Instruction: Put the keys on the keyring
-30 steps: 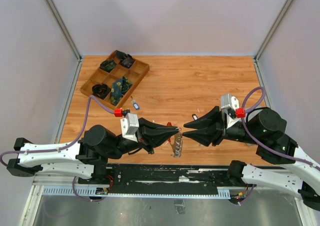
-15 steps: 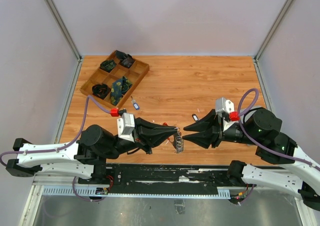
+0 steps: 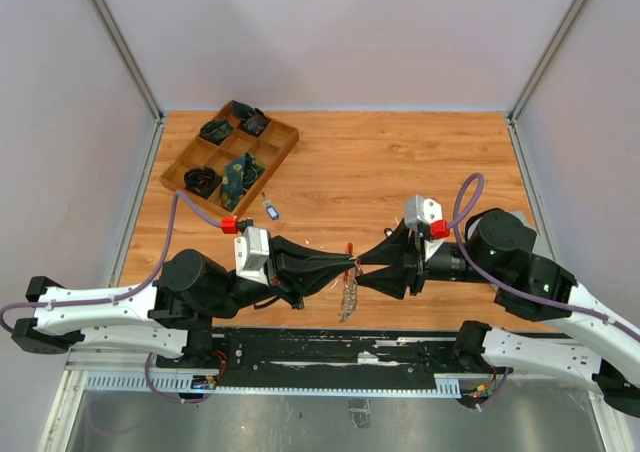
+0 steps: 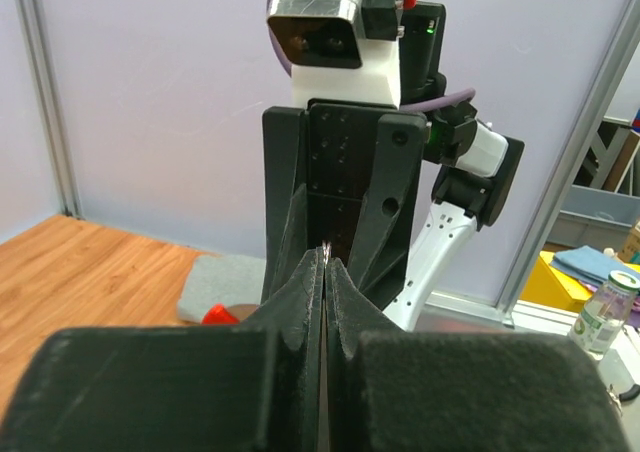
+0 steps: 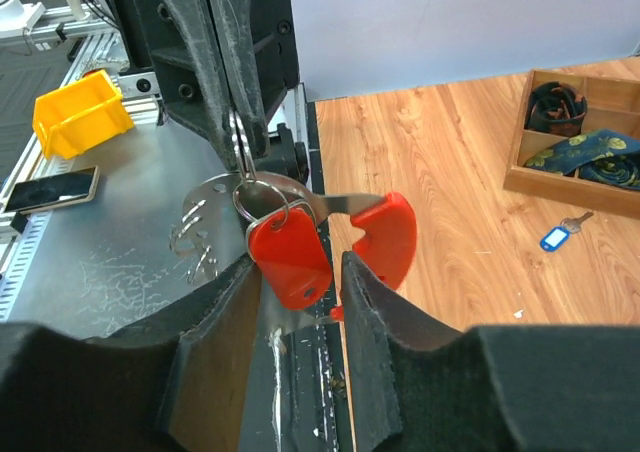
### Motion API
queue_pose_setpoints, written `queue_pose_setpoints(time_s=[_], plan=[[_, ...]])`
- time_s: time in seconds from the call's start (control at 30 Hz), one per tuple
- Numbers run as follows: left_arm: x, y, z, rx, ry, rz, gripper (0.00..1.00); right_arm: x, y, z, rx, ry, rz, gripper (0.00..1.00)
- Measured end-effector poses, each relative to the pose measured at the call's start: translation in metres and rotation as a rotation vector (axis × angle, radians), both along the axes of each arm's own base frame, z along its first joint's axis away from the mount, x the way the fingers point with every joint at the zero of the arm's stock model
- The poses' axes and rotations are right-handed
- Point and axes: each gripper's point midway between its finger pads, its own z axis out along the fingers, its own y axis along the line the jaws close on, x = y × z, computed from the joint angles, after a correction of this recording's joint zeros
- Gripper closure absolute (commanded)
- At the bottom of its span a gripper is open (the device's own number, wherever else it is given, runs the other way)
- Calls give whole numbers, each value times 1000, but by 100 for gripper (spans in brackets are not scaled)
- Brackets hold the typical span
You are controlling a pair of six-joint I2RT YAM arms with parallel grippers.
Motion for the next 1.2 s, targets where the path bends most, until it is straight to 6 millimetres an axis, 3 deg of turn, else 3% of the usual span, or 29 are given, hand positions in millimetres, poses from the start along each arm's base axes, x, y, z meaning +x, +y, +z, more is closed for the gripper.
queue_pose_setpoints(time_s=[0.27,0.4,1.2], plan=[[0,0,0,0,0,0,100,-2,0,0,2,-3,8,86],[0,0,0,0,0,0,99,-3,-3,3,11,-8,8,91],[1,-8,-7,24,2,0,99,-4,-10,10,35,-22,-7,94]])
